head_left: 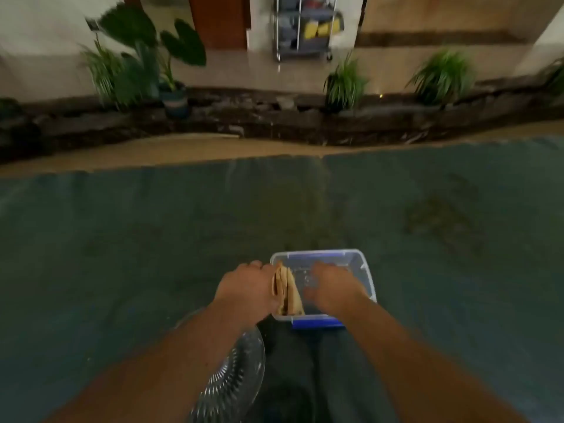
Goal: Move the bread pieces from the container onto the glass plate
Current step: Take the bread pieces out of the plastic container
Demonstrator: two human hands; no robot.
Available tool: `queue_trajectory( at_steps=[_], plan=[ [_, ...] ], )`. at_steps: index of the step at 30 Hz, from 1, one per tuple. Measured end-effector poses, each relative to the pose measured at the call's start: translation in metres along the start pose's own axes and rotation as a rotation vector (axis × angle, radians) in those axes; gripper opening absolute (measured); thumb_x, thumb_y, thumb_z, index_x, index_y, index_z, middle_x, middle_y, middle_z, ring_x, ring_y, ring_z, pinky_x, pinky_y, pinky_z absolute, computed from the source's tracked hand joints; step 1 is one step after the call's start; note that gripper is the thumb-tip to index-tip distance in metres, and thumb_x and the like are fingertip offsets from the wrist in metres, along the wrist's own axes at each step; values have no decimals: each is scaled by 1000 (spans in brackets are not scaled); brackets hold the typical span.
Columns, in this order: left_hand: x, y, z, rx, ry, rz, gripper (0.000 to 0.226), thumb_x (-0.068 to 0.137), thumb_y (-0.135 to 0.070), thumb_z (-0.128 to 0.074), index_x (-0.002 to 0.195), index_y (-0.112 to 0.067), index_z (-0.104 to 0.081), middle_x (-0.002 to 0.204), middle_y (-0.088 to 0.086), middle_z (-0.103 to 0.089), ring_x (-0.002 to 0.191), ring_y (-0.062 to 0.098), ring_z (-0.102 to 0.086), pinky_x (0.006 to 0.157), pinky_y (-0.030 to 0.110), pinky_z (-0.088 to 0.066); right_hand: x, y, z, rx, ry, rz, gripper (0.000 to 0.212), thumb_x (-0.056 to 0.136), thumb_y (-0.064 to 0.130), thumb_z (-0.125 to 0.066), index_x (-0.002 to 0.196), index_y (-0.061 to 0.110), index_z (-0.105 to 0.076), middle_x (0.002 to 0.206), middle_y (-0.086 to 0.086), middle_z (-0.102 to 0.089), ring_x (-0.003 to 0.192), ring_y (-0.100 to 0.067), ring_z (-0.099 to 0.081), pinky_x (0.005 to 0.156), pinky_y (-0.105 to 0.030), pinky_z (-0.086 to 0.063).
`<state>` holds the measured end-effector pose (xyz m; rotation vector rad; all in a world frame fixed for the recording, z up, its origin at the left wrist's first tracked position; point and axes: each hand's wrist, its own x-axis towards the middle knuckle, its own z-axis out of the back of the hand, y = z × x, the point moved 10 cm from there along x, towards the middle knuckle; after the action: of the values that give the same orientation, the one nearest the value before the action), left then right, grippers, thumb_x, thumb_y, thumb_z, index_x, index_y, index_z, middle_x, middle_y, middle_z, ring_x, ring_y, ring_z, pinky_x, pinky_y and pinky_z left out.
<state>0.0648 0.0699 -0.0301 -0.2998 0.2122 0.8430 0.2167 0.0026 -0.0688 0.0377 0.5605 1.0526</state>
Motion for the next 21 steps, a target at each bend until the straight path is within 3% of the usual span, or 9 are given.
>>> queue_trajectory(
  at_steps=[3,7,12,15,21],
  plan=[
    [17,-3,-31,0,22,39,40,87,-48,-62,120,-24,-58,107,3,-63,92,23,-61,75,42,-56,17,-4,-44,154,68,0,35,92,47,-67,119,25,-63,116,-2,-70,102,-25,-64,91,-41,-50],
    [34,-3,-50,-66,6,85,24,92,-45,-62,108,-26,-63,102,-1,-63,82,18,-59,68,36,-51,35,-5,-70,297,103,-66,28,94,49,-66,108,25,-62,114,-7,-72,93,-24,-62,96,-47,-51],
    [42,5,-57,-116,-70,117,12,96,-39,-57,101,-29,-60,95,-5,-58,73,12,-54,63,32,-44,51,-5,-89,330,216,-84,51,91,55,-69,127,20,-63,124,-8,-71,111,-30,-66,106,-51,-49],
    [47,11,-57,-141,-104,143,17,99,-43,-53,104,-27,-58,89,-4,-60,69,11,-55,59,32,-43,55,-8,-95,365,272,-70,61,89,65,-66,132,22,-62,127,-7,-70,112,-29,-66,106,-50,-49],
    [57,4,-58,-124,-118,148,24,95,-50,-58,107,-30,-56,81,-8,-57,67,9,-54,50,28,-37,60,-11,-101,412,342,-52,49,95,53,-68,130,20,-61,119,-10,-72,102,-28,-71,101,-50,-55]
  ],
)
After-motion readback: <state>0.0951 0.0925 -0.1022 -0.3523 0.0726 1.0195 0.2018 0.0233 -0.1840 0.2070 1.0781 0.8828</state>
